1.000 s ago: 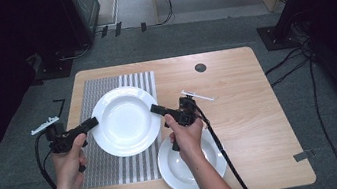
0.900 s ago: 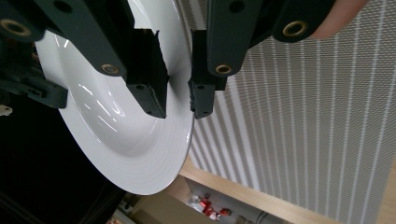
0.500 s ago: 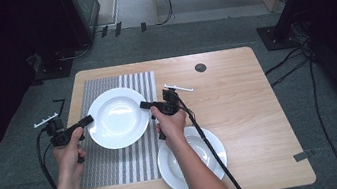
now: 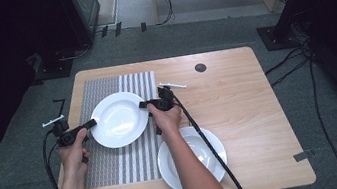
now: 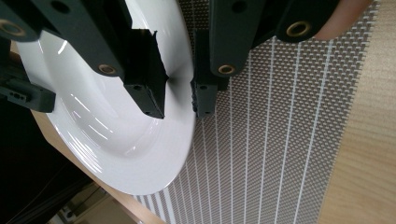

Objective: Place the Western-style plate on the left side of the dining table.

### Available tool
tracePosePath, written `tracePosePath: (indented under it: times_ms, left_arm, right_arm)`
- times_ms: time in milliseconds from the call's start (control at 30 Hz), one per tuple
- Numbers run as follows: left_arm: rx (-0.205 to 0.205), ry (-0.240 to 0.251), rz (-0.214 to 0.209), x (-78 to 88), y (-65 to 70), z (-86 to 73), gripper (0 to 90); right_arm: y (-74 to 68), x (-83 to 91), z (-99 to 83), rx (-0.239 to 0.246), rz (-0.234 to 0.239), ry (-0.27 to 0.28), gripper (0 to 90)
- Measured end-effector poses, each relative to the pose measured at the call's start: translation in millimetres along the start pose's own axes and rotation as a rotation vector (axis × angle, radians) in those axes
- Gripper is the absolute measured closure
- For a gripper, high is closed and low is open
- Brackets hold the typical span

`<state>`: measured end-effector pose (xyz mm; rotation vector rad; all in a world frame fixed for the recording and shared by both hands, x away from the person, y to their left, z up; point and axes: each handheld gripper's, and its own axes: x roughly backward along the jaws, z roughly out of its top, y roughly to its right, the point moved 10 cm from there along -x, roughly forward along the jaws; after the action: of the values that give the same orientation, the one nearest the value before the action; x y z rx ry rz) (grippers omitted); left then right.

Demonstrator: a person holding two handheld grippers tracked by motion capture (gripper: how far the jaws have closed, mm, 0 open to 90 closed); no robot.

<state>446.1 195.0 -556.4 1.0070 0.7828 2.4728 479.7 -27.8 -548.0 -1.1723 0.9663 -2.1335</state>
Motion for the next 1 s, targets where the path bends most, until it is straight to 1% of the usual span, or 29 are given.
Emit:
tracePosePath:
  times_ms: [133,233,333,400,433,467,567,633,667,700,733,767,800,833,900,933,967,1000]
  left_arm:
    - [0.001,-0.002,0.009,-3.0,-1.6,-1.8,75.5]
    - [-0.004,0.009,0.016,-3.0,-1.6,-0.7,75.6]
    - [-0.004,0.016,0.015,-4.1,-1.9,-0.5,75.4]
    - [-0.011,0.021,0.017,-4.3,-0.8,-0.5,75.3]
    - [-0.018,0.021,0.021,-4.2,0.0,-0.6,75.3]
    - [-0.021,0.022,0.022,-4.2,0.2,-0.5,75.3]
    - [-0.035,0.027,0.027,-3.9,1.4,-0.9,75.1]
    - [-0.045,0.025,0.026,-4.2,2.1,-2.0,74.1]
    - [-0.050,0.023,0.018,-4.4,3.1,-2.5,71.3]
    - [-0.052,0.022,0.015,-4.3,3.4,-2.6,67.2]
    - [-0.052,0.020,0.028,-3.9,2.1,-2.5,60.7]
    - [-0.055,0.019,0.040,-2.6,0.3,-2.1,55.5]
    - [-0.055,0.023,0.044,-1.2,-0.3,-1.2,52.2]
    - [-0.060,0.025,0.045,0.1,-0.2,-0.5,47.9]
    - [-0.073,0.014,0.066,2.0,-0.7,-1.0,41.4]
    - [-0.079,0.004,0.074,2.9,-0.6,-2.1,38.0]
    - [-0.080,-0.009,0.074,4.3,1.1,-3.9,35.1]
    - [-0.086,-0.016,0.062,5.6,3.6,-5.2,34.0]
  right_arm:
    - [5.4,-5.2,1.5,0.001,-0.025,0.006,79.4]
    - [7.1,-8.1,3.0,0.017,-0.033,0.013,78.6]
    - [9.2,-10.5,3.7,0.032,-0.051,0.017,77.9]
    - [10.7,-11.7,3.4,0.042,-0.066,0.017,76.9]
    - [11.8,-12.3,3.1,0.053,-0.077,0.020,76.1]
    - [12.8,-13.2,2.7,0.074,-0.092,0.027,75.4]
    - [14.6,-15.1,2.0,0.124,-0.111,0.037,73.9]
    - [14.6,-15.6,2.1,0.143,-0.114,0.040,73.4]
    - [14.4,-15.6,2.1,0.153,-0.121,0.038,72.9]
    - [13.6,-15.2,2.2,0.174,-0.130,0.039,71.9]
    - [13.0,-14.2,3.9,0.206,-0.142,0.054,67.0]
    - [11.4,-11.7,8.2,0.247,-0.158,0.088,60.0]
    - [8.9,-9.1,12.2,0.271,-0.166,0.114,53.4]
    - [6.2,-6.0,15.2,0.274,-0.162,0.125,48.2]
    - [1.1,1.1,21.5,0.277,-0.150,0.146,37.3]
    - [-1.1,5.3,23.4,0.276,-0.150,0.145,34.6]
    - [-4.6,9.7,24.3,0.287,-0.136,0.138,35.9]
    - [-9.0,16.0,25.1,0.310,-0.115,0.129,33.9]
